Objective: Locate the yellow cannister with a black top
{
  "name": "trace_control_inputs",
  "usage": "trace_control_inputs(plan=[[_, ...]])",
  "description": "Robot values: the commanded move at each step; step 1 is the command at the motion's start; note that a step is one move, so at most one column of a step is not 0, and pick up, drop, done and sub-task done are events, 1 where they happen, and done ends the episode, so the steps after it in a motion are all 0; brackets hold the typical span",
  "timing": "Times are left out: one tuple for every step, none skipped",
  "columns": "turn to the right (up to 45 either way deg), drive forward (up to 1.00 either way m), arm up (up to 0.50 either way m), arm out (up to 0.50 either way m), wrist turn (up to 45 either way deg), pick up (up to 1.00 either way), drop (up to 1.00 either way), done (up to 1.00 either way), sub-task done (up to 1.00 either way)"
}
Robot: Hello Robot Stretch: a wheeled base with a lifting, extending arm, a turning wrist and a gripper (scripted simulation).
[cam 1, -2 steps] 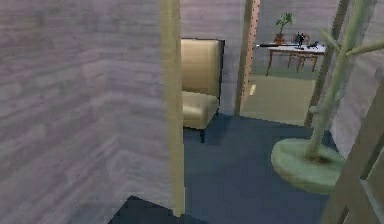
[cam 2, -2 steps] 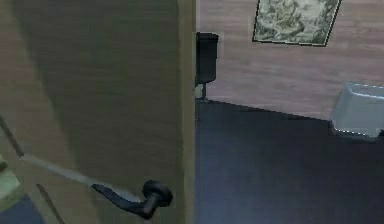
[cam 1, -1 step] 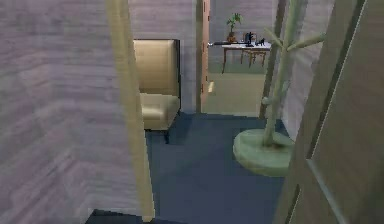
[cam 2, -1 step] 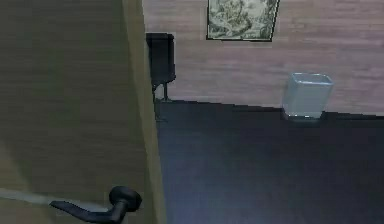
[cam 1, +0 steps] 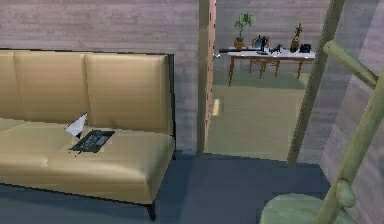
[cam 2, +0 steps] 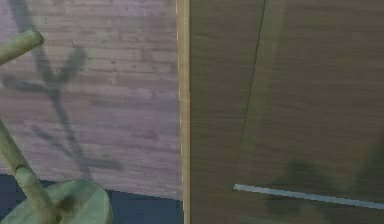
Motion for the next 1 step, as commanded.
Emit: trace_control_inputs(plan=[[3.0,0.00,0.00,0.00,0.0,0.00,0.00,0.00,0.00]])
